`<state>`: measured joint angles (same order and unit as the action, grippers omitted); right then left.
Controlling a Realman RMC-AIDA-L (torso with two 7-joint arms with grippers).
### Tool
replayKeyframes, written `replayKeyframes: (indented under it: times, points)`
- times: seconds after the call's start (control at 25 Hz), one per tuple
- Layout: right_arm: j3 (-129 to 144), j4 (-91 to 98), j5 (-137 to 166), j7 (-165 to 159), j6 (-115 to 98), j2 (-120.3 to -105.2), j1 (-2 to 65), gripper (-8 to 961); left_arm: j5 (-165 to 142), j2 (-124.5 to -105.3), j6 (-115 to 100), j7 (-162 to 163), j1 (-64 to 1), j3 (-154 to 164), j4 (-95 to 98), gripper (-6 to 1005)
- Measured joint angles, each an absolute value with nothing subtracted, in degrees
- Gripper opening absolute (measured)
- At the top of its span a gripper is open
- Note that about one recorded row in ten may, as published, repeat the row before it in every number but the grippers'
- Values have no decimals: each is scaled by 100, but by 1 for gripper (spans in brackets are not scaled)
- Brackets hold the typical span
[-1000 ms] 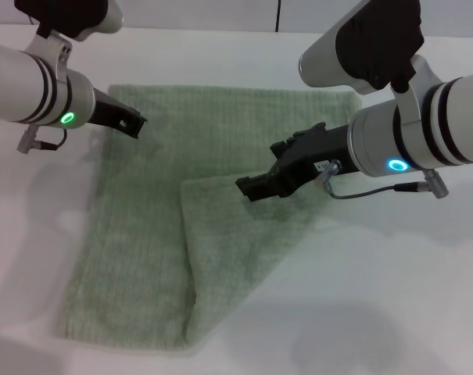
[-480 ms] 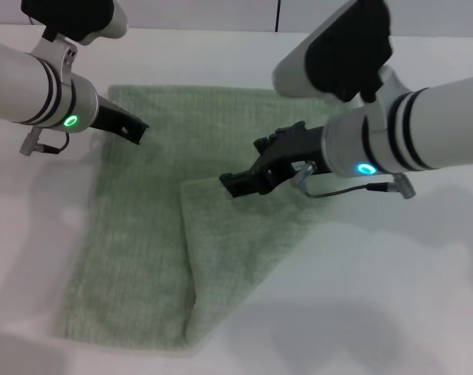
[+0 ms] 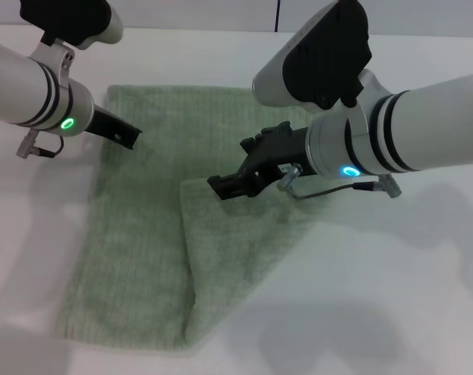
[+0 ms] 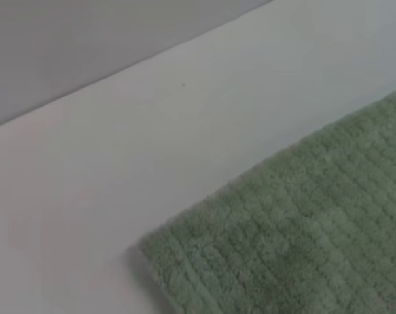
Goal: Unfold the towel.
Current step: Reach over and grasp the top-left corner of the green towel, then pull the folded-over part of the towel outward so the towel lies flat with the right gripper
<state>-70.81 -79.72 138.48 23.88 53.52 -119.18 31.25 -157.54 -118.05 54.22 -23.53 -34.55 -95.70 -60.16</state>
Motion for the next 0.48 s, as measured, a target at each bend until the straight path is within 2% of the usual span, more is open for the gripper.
replayKeyframes:
  times: [0.48]
  points:
    - [-6942,-7540,13809,2408,4751,-11918,3292,784,-15760,-11808,5386,-2343,-3519,-9646,-5822,8]
